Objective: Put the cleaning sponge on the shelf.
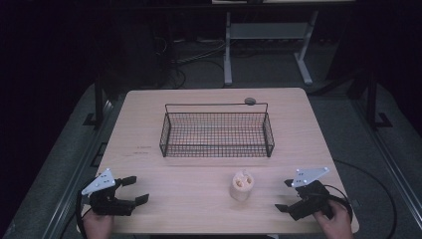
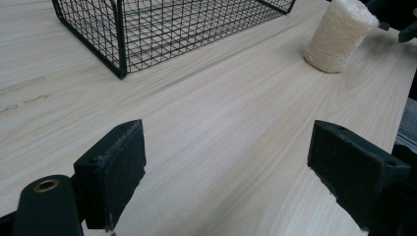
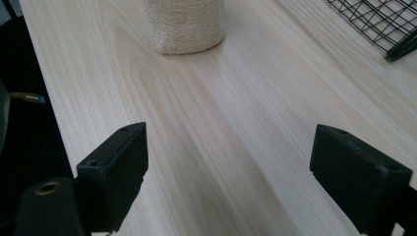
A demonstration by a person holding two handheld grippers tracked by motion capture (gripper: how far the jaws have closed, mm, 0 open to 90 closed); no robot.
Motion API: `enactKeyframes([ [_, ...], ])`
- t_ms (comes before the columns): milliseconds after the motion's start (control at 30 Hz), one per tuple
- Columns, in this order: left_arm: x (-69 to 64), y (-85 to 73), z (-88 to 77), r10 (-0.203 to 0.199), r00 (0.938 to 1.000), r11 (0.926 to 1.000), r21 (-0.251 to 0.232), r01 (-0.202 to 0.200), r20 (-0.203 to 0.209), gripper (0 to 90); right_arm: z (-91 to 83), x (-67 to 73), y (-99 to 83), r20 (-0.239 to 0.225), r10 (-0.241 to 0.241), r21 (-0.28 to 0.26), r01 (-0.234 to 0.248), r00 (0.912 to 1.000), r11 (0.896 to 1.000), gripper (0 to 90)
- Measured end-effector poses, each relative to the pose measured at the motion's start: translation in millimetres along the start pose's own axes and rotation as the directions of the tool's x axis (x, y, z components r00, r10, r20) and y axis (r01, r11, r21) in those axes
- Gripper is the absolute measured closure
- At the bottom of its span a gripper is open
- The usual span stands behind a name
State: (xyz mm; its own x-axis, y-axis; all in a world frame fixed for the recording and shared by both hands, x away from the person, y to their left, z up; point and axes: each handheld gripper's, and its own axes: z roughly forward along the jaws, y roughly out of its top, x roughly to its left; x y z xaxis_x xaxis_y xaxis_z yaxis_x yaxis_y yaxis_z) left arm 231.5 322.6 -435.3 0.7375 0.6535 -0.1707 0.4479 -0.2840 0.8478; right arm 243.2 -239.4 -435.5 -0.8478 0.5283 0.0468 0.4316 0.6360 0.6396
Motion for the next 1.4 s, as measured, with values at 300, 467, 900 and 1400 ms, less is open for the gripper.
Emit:
enactKeyframes([
  [300, -0.2, -0.2, -0.1, 0.000, 1.0000, 1.0000, 0.001, 0.000, 0.000, 13.4, 2.8, 4.1, 7.7, -0.015, -0.011, 0.016, 0.011, 0.9998, 1.000, 14.5],
  [467, -0.3, -0.6, -0.7, -0.002, 1.0000, 1.0000, -0.003, 0.002, -0.004, 13.4, 5.2, 7.5, 15.4, -0.018, -0.037, 0.036, 0.037, 0.9992, 0.999, 14.5],
  [900, -0.3, -0.5, -1.2, -0.003, 1.0000, 1.0000, -0.006, 0.003, -0.005, 13.4, -0.8, 10.3, 29.5, -0.033, -0.069, 0.051, 0.070, 0.9971, 0.996, 14.5],
  [1400, -0.1, -0.4, -0.8, -0.002, 1.0000, 1.0000, -0.006, 0.002, -0.003, 13.4, 3.0, 15.1, 52.4, -0.067, -0.148, 0.088, 0.154, 0.9867, 0.984, 14.5],
])
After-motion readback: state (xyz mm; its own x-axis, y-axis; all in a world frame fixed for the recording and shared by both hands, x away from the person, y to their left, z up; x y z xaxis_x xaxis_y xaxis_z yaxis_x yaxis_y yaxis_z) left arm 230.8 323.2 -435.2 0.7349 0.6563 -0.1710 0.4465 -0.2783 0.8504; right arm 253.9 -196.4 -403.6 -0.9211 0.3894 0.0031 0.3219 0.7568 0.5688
